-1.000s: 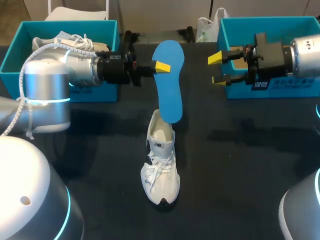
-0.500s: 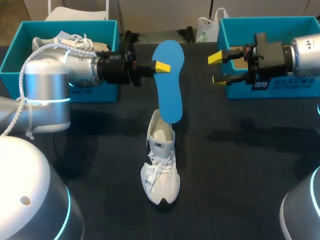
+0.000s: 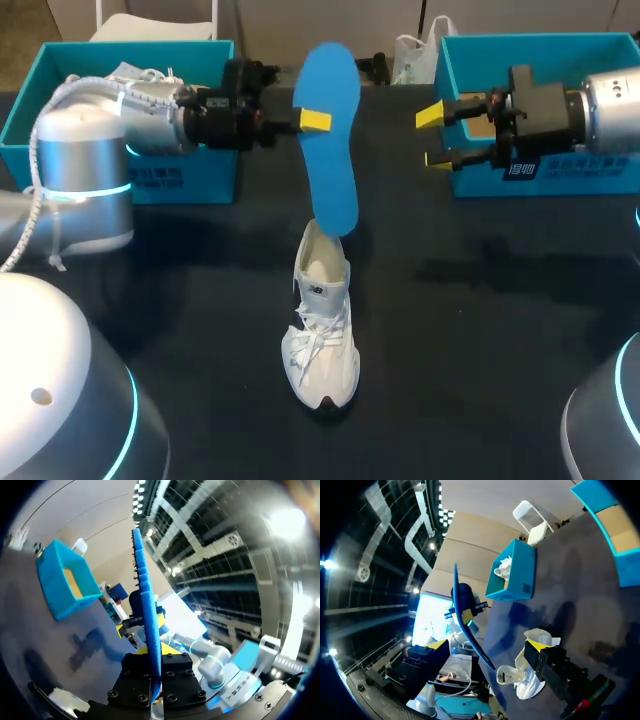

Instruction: Take the shoe out of the shoebox, open the shoe tongue, remove and reinsert the insole, then place the shoe into the shoebox

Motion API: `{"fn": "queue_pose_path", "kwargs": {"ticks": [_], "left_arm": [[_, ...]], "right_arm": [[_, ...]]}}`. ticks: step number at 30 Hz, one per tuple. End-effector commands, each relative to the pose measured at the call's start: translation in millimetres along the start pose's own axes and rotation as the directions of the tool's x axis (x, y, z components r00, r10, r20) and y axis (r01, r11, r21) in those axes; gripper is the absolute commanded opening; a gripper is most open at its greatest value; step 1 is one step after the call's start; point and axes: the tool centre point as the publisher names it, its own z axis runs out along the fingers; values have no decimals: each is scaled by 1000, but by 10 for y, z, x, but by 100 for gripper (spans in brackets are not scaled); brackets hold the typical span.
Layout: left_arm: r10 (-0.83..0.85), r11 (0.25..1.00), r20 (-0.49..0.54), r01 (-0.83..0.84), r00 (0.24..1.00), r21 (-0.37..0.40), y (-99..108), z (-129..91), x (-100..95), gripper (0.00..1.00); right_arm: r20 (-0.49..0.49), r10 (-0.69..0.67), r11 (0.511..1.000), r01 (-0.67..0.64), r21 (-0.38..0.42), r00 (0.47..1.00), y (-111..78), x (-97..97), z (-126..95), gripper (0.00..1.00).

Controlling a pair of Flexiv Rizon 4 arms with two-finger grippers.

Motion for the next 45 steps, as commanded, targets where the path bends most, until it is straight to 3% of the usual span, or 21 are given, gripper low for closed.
{"fn": "queue_pose_path", "kwargs": {"ticks": [1, 7, 19, 24, 26, 33, 36, 43, 45], "left_arm": [[214, 977, 31, -213, 976, -21, -51, -83, 119, 0], [423, 906, 77, -422, 903, -36, -92, -129, 189, 0], [769, 638, 166, -758, 618, -137, -247, -177, 255, 0], [888, 455, 165, -873, 429, -178, -299, -202, 291, 0], [937, 340, 156, -919, 313, -200, -305, -209, 272, 0], [996, 30, 94, -969, 8, -245, -279, -225, 164, 0], [986, -133, 60, -955, -154, -264, -291, -237, 37, 0], [914, -389, -3, -875, -406, -288, -310, -247, -139, 0], [902, -417, -18, -862, -431, -288, -312, -253, -148, 0]], "right_arm": [[0, 0, 1000, 0, 1, 1000, 13, -6, 16, 100], [0, 0, 1000, 0, 1, 1000, 13, -6, 16, 100], [0, 0, 1000, 0, 1, 1000, 13, -6, 16, 100], [0, 0, 1000, 0, 1, 1000, 13, -6, 16, 100], [0, 0, 1000, 0, 1, 1000, 13, -6, 16, 100], [0, 0, 1000, 0, 1, 1000, 13, -6, 16, 100], [0, 0, 1000, 0, 1, 1000, 13, -6, 16, 100], [0, 0, 1000, 0, 1, 1000, 13, -6, 16, 100], [0, 0, 1000, 0, 1, 1000, 13, -6, 16, 100]]}}
